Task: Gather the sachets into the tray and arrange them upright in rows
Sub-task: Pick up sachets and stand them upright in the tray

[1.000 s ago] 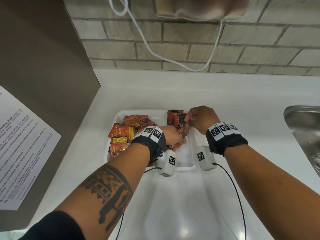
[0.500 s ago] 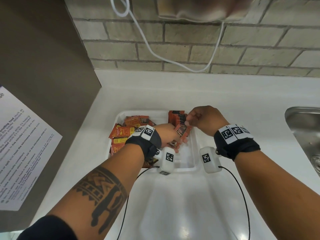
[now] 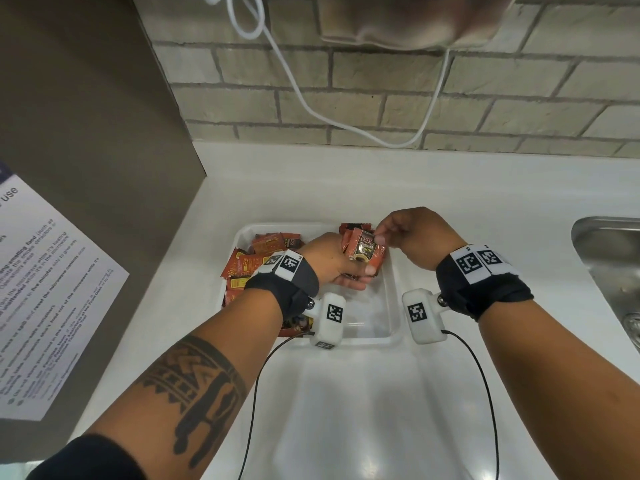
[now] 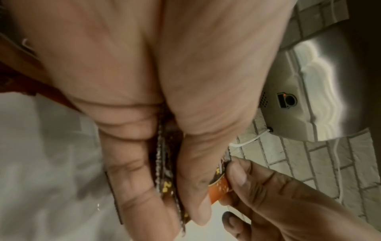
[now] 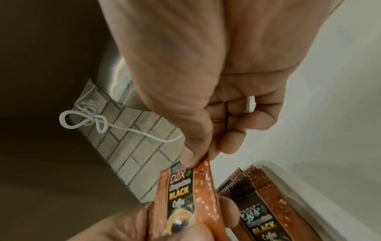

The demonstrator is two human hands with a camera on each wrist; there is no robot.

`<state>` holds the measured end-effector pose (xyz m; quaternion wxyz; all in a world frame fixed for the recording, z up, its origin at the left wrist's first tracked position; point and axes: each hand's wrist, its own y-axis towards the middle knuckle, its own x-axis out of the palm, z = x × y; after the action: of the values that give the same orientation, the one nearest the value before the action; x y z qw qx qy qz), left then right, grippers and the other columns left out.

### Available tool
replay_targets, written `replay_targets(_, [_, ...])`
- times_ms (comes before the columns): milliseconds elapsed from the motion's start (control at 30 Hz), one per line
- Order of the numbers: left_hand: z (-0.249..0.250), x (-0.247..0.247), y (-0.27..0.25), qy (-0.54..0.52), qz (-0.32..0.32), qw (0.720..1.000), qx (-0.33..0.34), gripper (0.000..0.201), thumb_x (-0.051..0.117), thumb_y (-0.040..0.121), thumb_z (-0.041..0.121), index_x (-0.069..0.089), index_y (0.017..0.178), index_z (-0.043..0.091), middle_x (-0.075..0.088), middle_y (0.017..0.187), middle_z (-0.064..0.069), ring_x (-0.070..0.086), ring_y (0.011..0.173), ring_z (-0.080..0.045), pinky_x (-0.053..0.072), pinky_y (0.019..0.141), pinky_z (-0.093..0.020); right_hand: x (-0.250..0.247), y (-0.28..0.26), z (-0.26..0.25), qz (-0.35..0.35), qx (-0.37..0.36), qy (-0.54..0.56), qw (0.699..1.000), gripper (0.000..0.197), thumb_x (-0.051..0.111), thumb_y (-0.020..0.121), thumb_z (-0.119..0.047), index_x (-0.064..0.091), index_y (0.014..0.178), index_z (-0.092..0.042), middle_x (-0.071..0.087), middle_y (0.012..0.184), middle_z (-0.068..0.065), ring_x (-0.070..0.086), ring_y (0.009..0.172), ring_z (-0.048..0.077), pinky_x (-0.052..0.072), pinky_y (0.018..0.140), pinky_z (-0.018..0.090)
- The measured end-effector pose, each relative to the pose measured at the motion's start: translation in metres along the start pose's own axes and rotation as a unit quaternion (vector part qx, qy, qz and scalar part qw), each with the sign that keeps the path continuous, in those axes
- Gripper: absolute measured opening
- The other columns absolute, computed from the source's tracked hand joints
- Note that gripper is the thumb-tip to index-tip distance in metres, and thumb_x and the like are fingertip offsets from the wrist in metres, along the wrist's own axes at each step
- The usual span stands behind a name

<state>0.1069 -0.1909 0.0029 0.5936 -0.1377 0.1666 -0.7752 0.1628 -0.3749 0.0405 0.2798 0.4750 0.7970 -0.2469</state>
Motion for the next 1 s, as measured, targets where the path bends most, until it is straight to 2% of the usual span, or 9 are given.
replay_targets(67, [0.001,-0.002,-0.003,0.024,0.013,0.999,-0.023,0.023,0.075,0.086,0.0,0.067,0.107,0.0,0.073,0.089,-0.013,0.071,0.08,-0.024,0.063,0.078,-0.039,-0.002,0.0,0.0,0.013,-0.004,-0.007,1.0,0.013,0.071,0.089,-0.019,0.069,0.081,-0.028,0.07,0.085,-0.007,0.063,0.083,0.01,0.045,0.071,0.019])
replay_targets(200, [-0.002,-0.007,-0.01,0.14,0.033,0.984,-0.107,0.014,0.075,0.09,0.014,0.069,0.095,0.002,0.069,0.069,-0.007,0.065,0.056,-0.015,0.058,0.052,-0.026,-0.009,0.002,0.001,0.03,0.005,-0.028,0.999,0.021,0.07,0.089,-0.015,0.069,0.075,-0.031,0.069,0.079,-0.014,0.064,0.079,0.006,0.049,0.076,0.022])
replay_targets(300, [-0.004,-0.008,-0.01,0.218,0.002,0.967,-0.133,0.011,0.074,0.09,0.018,0.073,0.088,0.008,0.071,0.072,-0.005,0.065,0.054,-0.013,0.061,0.06,-0.028,-0.009,0.003,0.001,0.038,0.014,-0.042,0.998,0.022,0.07,0.088,-0.015,0.069,0.073,-0.032,0.069,0.078,-0.016,0.064,0.08,0.005,0.047,0.076,0.021])
replay_targets(367, [-0.005,-0.005,-0.007,0.254,-0.015,0.957,-0.142,0.017,0.074,0.091,0.024,0.074,0.093,0.007,0.073,0.076,-0.004,0.066,0.059,-0.014,0.06,0.068,-0.03,-0.006,0.004,0.0,0.04,0.02,-0.052,0.998,0.021,0.071,0.087,-0.017,0.069,0.073,-0.032,0.067,0.078,-0.017,0.061,0.078,0.003,0.044,0.069,0.018])
replay_targets(533, [-0.01,0.008,0.003,0.285,-0.041,0.949,-0.128,0.032,0.071,0.093,0.028,0.066,0.116,0.006,0.071,0.088,-0.006,0.061,0.062,-0.016,0.054,0.056,-0.024,0.006,0.004,-0.004,0.002,0.025,-0.133,0.991,0.012,0.067,0.088,-0.018,0.075,0.083,-0.026,0.057,0.075,-0.02,0.055,0.077,0.004,0.033,0.06,0.011])
replay_targets(600, [-0.013,0.014,0.008,0.279,-0.046,0.951,-0.124,0.035,0.07,0.093,0.028,0.064,0.121,0.007,0.071,0.088,-0.007,0.06,0.065,-0.019,0.054,0.063,-0.027,0.012,0.006,-0.003,-0.019,0.032,-0.152,0.988,0.014,0.067,0.087,-0.019,0.075,0.08,-0.028,0.059,0.074,-0.019,0.056,0.076,0.005,0.032,0.059,0.011])
replay_targets(700, [-0.016,0.02,0.016,0.291,-0.044,0.947,-0.126,0.037,0.071,0.092,0.031,0.065,0.116,0.003,0.072,0.09,-0.007,0.062,0.07,-0.022,0.054,0.073,-0.035,0.018,0.009,0.0,-0.031,0.057,-0.157,0.985,0.019,0.066,0.086,-0.017,0.072,0.073,-0.03,0.063,0.074,-0.017,0.054,0.069,0.0,0.031,0.056,0.012])
replay_targets(867, [-0.016,0.022,0.024,0.3,-0.045,0.944,-0.128,0.034,0.069,0.093,0.033,0.067,0.113,0.005,0.073,0.091,-0.005,0.062,0.071,-0.022,0.052,0.072,-0.036,0.018,0.007,0.0,-0.038,0.069,-0.177,0.981,0.019,0.063,0.086,-0.014,0.074,0.075,-0.025,0.066,0.08,-0.014,0.06,0.082,0.009,0.035,0.059,0.017])
replay_targets(1000, [-0.016,0.022,0.028,0.301,-0.039,0.944,-0.13,0.033,0.069,0.093,0.033,0.067,0.112,0.006,0.073,0.089,-0.004,0.063,0.071,-0.022,0.053,0.072,-0.035,0.016,0.007,0.002,-0.038,0.071,-0.179,0.981,0.018,0.068,0.087,-0.018,0.068,0.073,-0.03,0.066,0.088,-0.012,0.062,0.092,0.012,0.039,0.071,0.021])
